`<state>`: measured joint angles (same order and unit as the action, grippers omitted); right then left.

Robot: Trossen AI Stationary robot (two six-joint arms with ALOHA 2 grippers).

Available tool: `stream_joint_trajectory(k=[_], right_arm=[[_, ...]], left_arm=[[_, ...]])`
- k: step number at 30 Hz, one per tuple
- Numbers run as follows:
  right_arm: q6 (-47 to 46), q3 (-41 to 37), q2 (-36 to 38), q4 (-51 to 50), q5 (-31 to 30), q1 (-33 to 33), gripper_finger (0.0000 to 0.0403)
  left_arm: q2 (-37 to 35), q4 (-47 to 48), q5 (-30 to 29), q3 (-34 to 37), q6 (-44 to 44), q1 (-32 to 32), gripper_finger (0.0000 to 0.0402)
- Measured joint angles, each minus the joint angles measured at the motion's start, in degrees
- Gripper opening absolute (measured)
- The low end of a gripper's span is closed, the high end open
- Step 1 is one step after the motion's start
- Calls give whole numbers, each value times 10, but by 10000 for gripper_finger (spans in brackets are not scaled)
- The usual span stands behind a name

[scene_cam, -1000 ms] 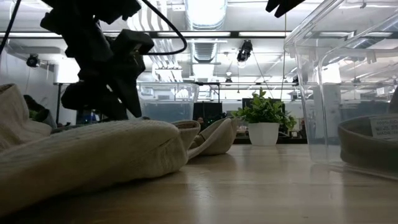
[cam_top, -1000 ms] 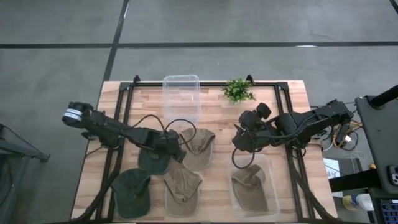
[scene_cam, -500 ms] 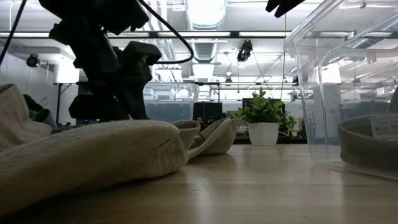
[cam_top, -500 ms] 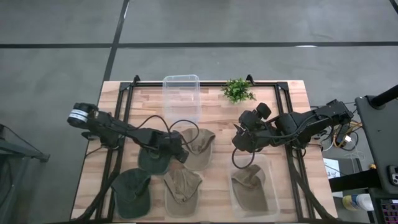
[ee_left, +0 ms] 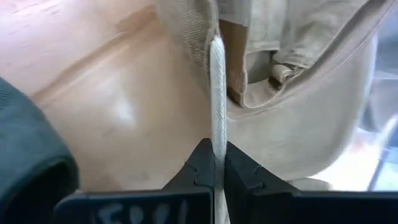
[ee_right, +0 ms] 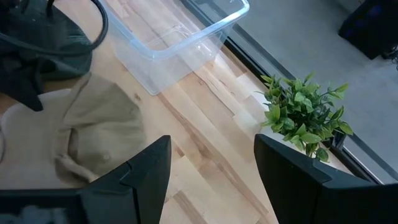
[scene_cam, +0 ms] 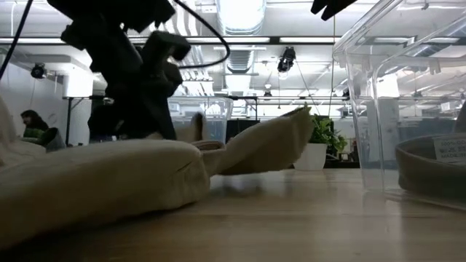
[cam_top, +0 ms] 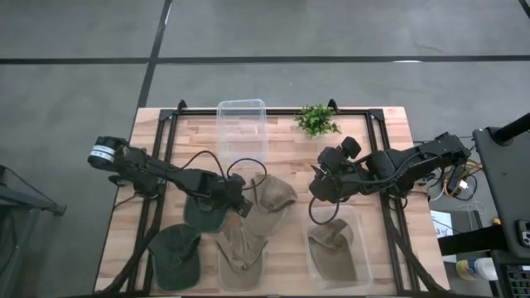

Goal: Pick & Place hat
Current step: Put the top brown cap into the top transparent bin

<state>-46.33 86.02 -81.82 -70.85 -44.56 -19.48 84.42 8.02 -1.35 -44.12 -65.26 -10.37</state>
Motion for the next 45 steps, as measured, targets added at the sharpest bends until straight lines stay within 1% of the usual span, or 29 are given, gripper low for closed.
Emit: stream_joint_trajectory(k=[7,10,15,20,24,29,33,36,38,40,45], right_arm=[[0,0,0,0,-1,1,224],[0,0,0,0,-2,1,224],[0,0,0,0,-2,0,224],[0,0,0,0,-2,0,224],[0,0,0,0,-2,0,224],[0,0,0,1,-2,0,224],[0,0,0,8,-2,0,224],[0,0,0,8,-2,0,224],[0,0,0,8,-2,0,224],[0,0,0,8,-1,0,224],[0,0,0,9,0,0,224]], left_arm=[[-49,-1,8,-17,25,-4,7],[-74,3,-2,-24,41,-2,7],[-118,52,-46,-42,59,2,7],[-176,79,-88,-60,77,5,7],[-223,143,-138,-85,91,16,7],[-272,215,-194,-120,117,64,7],[-291,244,-209,-141,144,122,7],[-297,246,-211,-150,169,177,8],[-297,250,-209,-150,179,213,8],[-294,252,-195,-150,184,256,8],[-268,252,-138,-148,187,360,9]])
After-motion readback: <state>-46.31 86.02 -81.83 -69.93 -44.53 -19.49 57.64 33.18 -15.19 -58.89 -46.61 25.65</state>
